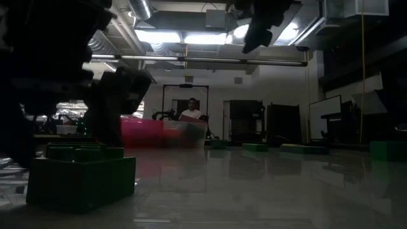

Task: Sort blocks by size
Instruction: Put the small green game piece into the pink bin

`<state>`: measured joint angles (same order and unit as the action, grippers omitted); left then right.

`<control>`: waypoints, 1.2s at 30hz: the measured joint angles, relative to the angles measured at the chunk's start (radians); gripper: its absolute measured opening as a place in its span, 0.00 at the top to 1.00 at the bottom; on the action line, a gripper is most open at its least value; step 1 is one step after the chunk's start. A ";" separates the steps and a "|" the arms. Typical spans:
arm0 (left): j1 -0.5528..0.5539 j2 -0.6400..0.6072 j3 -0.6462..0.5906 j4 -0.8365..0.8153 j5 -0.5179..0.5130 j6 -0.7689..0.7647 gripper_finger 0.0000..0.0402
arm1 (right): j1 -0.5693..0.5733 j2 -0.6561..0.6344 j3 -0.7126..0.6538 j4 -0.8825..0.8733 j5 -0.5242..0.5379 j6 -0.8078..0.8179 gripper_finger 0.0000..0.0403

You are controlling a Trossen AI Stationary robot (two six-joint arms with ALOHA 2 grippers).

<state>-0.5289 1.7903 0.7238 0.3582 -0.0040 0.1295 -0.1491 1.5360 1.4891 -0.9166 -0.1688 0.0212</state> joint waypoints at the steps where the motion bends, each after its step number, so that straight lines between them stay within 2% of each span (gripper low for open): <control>1: 0.000 0.008 0.000 0.001 0.008 0.000 0.42 | 0.011 0.000 0.000 -0.026 0.001 0.000 0.53; 7: 0.001 0.026 0.000 0.019 0.000 -0.010 0.45 | 0.070 0.000 0.000 -0.191 0.083 -0.029 0.53; 11: 0.015 0.020 0.000 0.039 -0.005 -0.041 0.57 | 0.094 -0.001 0.000 -0.278 0.137 -0.081 0.53; 15: 0.044 0.014 0.000 0.042 -0.007 -0.079 0.71 | 0.090 -0.008 0.000 -0.306 0.139 -0.134 0.53; 21: 0.133 -0.028 0.000 0.039 -0.007 -0.155 0.71 | 0.064 -0.061 -0.027 -0.329 0.159 -0.233 0.53; 26: 0.231 -0.111 0.000 0.018 -0.008 -0.150 0.70 | -0.022 -0.173 -0.212 -0.229 0.162 -0.217 0.53; 31: 0.344 -0.252 0.001 -0.069 -0.018 -0.079 0.67 | -0.111 -0.271 -0.476 0.029 0.161 -0.126 0.53; 36: 0.477 -0.436 0.001 -0.263 -0.160 0.005 0.69 | -0.140 -0.282 -0.657 0.213 0.166 -0.049 0.53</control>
<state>-0.0519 1.3545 0.7250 0.0949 -0.1643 0.1341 -0.2893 1.2541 0.8318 -0.7031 -0.0029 -0.0275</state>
